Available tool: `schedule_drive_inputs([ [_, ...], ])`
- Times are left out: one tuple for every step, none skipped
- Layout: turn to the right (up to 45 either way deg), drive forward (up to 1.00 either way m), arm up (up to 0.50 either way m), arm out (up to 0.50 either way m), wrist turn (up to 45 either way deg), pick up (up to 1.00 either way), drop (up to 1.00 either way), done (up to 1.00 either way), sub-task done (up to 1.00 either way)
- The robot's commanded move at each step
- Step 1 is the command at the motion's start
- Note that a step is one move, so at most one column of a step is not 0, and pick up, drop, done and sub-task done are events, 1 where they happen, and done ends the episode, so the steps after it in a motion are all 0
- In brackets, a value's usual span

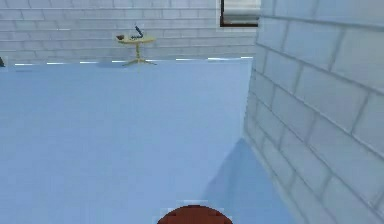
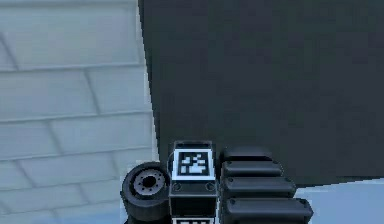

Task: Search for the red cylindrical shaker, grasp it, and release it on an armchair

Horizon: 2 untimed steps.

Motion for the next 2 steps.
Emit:
schedule_drive_inputs([
  [0.0, 1.0, 0.0, 0.0, 0.0, 0.0, 0.0, 0.0, 0.0],
  [0.0, 1.0, 0.0, 0.0, 0.0, 0.0, 0.0, 0.0, 0.0],
])
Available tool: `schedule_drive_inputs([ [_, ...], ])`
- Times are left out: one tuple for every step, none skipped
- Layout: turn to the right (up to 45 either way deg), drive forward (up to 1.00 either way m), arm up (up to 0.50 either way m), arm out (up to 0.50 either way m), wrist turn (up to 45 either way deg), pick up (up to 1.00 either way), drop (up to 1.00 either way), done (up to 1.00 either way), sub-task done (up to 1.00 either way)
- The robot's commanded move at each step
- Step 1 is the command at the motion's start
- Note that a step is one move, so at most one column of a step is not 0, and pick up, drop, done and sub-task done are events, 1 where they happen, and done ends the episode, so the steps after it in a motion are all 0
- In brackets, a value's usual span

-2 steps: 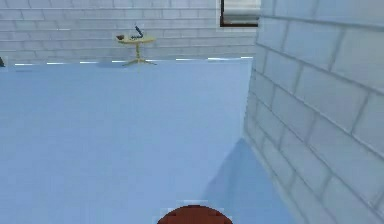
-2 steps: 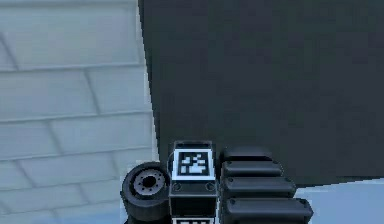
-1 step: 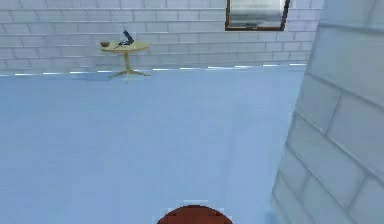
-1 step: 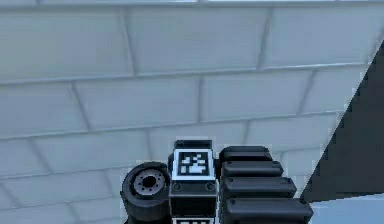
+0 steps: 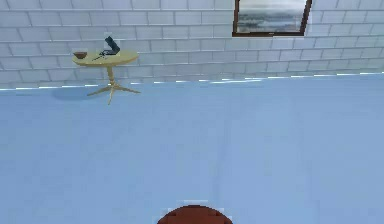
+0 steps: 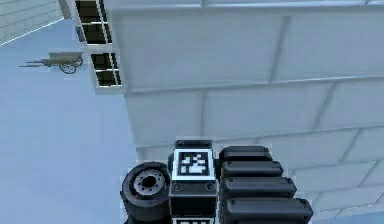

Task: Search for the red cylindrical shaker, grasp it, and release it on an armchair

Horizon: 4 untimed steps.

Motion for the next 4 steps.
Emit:
schedule_drive_inputs([
  [0.0, 0.35, 0.0, 0.0, 0.0, 0.0, 0.0, 0.0, 0.0],
  [33.0, 0.0, 0.0, 0.0, 0.0, 0.0, 0.0, 0.0, 0.0],
  [0.0, 0.45, 0.0, 0.0, 0.0, 0.0, 0.0, 0.0, 0.0],
  [9.0, 0.0, 0.0, 0.0, 0.0, 0.0, 0.0, 0.0, 0.0],
])
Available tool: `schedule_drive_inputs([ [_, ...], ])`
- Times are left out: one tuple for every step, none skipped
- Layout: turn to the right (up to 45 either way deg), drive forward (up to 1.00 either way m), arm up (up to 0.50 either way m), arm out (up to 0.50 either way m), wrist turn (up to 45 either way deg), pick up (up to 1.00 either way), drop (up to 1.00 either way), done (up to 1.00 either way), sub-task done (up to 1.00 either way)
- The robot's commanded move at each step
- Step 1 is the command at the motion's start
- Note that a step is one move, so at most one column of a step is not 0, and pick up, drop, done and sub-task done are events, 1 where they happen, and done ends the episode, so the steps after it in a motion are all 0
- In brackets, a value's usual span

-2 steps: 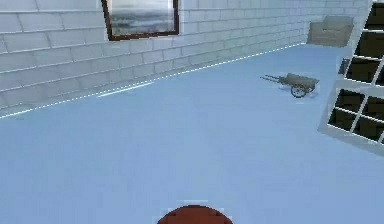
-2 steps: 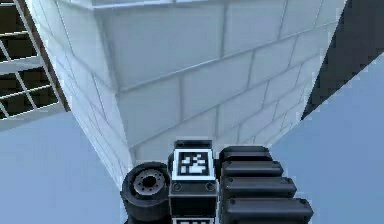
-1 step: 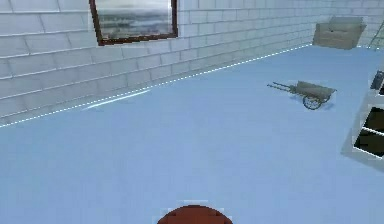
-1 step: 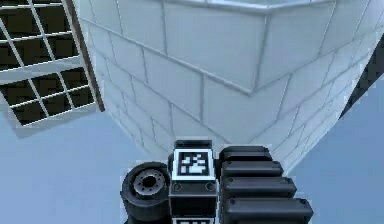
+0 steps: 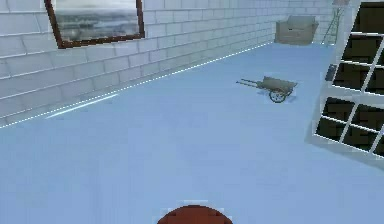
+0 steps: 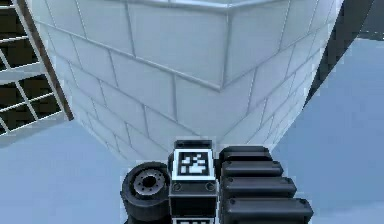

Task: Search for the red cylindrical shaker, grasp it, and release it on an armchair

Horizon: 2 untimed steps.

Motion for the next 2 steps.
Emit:
schedule_drive_inputs([
  [3.0, 0.0, 0.0, 0.0, 0.0, 0.0, 0.0, 0.0, 0.0],
  [0.0, 1.0, 0.0, 0.0, 0.0, 0.0, 0.0, 0.0, 0.0],
])
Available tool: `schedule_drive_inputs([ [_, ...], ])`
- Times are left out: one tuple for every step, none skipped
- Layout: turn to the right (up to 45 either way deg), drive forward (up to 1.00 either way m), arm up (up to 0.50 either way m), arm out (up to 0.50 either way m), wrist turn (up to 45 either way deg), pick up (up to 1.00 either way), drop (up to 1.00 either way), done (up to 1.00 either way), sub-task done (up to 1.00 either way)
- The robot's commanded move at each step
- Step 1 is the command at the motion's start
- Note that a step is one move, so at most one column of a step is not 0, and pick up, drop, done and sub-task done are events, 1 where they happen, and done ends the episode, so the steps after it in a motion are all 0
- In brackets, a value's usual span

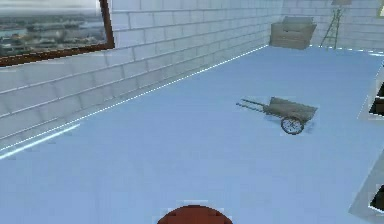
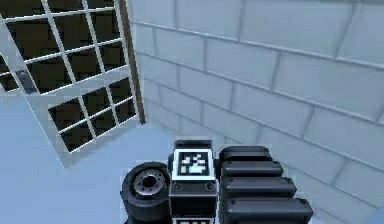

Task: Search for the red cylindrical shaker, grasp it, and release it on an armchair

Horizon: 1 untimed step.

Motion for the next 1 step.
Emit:
schedule_drive_inputs([
  [0.0, 1.0, 0.0, 0.0, 0.0, 0.0, 0.0, 0.0, 0.0],
])
